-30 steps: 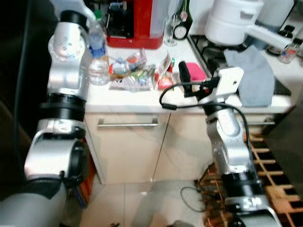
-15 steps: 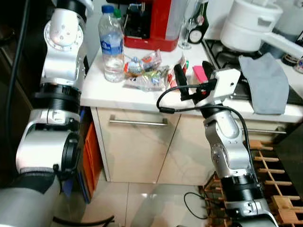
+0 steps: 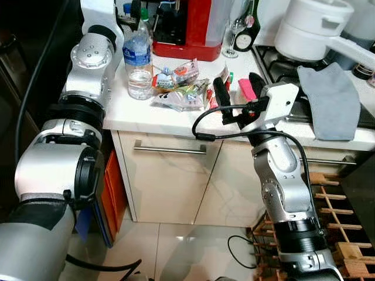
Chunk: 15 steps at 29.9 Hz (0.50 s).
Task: Restocking fridge
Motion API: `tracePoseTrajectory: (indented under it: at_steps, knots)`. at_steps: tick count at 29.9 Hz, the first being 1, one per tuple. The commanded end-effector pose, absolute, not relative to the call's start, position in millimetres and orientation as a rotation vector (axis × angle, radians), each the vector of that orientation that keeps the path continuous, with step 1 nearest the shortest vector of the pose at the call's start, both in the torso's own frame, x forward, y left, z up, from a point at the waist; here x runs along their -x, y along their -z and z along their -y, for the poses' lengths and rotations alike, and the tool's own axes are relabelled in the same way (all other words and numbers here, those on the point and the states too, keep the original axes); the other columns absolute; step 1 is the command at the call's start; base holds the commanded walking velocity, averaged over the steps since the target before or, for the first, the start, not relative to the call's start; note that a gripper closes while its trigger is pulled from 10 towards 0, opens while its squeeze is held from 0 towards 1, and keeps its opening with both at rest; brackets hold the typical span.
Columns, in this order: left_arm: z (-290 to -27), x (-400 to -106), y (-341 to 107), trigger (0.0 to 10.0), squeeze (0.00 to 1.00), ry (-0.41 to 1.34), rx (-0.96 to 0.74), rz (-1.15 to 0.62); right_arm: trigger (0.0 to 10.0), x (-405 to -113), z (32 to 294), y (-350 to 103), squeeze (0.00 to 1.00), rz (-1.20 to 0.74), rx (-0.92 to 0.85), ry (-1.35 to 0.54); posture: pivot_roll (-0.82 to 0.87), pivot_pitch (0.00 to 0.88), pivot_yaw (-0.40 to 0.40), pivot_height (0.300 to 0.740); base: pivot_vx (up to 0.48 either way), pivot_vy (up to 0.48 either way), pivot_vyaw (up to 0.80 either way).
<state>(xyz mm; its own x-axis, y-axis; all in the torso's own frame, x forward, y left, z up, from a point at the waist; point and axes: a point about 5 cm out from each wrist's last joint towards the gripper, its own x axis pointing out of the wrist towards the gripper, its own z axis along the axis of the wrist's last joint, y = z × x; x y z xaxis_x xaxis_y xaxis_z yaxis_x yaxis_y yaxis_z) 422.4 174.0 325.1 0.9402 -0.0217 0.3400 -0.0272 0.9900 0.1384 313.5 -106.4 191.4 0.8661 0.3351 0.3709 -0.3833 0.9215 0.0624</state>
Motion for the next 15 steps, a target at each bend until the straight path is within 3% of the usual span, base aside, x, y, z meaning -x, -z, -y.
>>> tracePoseTrajectory:
  at_steps: [1, 15]
  knots:
    - [-169.4, -422.1, -337.8, 10.0, 0.00, 0.017, -0.117, 0.381, 10.0, -310.8, 106.8, -198.0, 0.00, 0.385, -0.123, -0.390, -0.05, 0.000, -0.047, 0.740, 0.000, 0.000, 0.00]
    - [-162.9, -426.3, -317.3, 10.0, 0.00, 0.066, -0.196, 0.279, 10.0, -305.8, 102.5, -191.2, 0.00, 0.350, -0.148, -0.385, -0.04, 0.000, -0.024, 0.740, 0.000, 0.000, 0.00]
